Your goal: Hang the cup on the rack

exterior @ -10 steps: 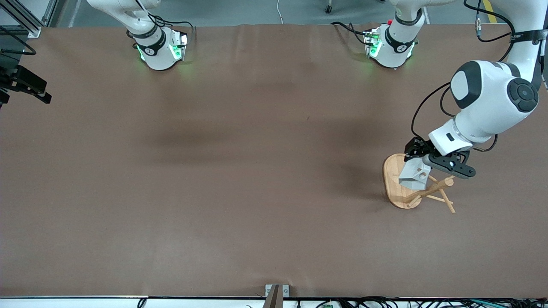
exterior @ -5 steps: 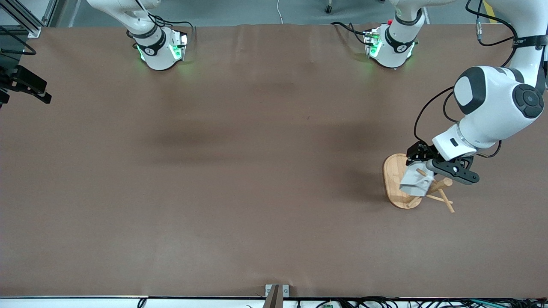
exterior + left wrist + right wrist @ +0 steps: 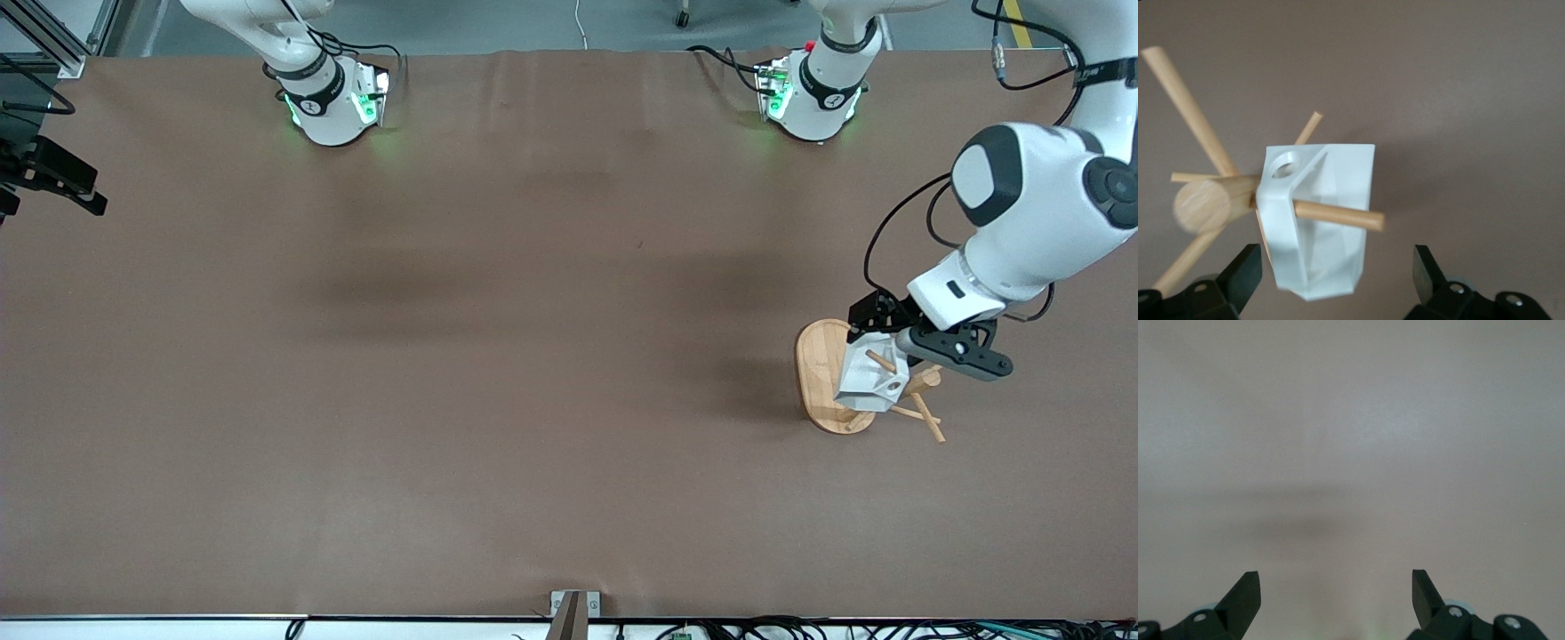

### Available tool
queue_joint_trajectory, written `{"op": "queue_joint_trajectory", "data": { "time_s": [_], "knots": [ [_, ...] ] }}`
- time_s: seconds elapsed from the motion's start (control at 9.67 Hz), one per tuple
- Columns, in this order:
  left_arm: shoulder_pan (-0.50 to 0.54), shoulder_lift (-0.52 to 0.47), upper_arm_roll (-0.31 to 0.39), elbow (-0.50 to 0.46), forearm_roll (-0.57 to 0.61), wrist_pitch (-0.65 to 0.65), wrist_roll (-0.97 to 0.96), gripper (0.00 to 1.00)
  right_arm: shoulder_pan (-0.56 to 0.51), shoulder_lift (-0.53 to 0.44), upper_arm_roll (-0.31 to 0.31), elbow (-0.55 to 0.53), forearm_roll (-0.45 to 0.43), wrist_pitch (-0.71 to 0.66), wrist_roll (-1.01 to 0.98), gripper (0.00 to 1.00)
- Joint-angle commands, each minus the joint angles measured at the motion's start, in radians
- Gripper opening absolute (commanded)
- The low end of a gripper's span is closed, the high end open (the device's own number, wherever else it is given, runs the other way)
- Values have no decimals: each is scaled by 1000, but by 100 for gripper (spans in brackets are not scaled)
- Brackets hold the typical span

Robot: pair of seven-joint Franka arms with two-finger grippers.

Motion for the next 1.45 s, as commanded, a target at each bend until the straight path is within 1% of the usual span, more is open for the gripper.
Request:
{"op": "queue_joint_trajectory", "data": {
  "time_s": [0.0, 0.1, 0.31, 0.41, 0.52, 0.62, 0.83, 0.93, 1.03, 1.34],
  "knots": [
    [-15, -99, 3, 16, 2, -158, -125, 100, 1, -19, 6, -17, -7, 8, 19, 100],
    [-18, -133, 4, 45, 13, -225, -151, 100, 1, -18, 6, -17, -6, 8, 19, 100],
    [-41, -172, 1, 128, 173, -359, -214, 100, 1, -18, 8, -17, -4, 14, 19, 100],
    [-43, -172, 3, 201, 186, -457, -222, 100, -1, -18, 8, -17, -3, 16, 20, 100],
    [-43, -169, 3, 253, 188, -508, -214, 100, -2, -19, 8, -17, -1, 13, 20, 100],
    [-43, -173, 3, 280, 188, -554, -220, 100, -2, -19, 8, -19, -1, 11, 20, 100],
    [-43, -205, 6, 285, 180, -609, -234, 100, -2, -19, 8, -19, -1, 11, 20, 100],
    [-43, -224, 6, 285, 172, -632, -312, 100, -2, -19, 8, -19, 0, 11, 20, 100],
    [-43, -226, 4, 288, 172, -640, -344, 100, -2, -18, 8, -19, 0, 13, 20, 100],
    [-43, -221, 4, 289, 172, -640, -326, 100, -2, -18, 8, -20, 0, 13, 20, 100]
  ]
}}
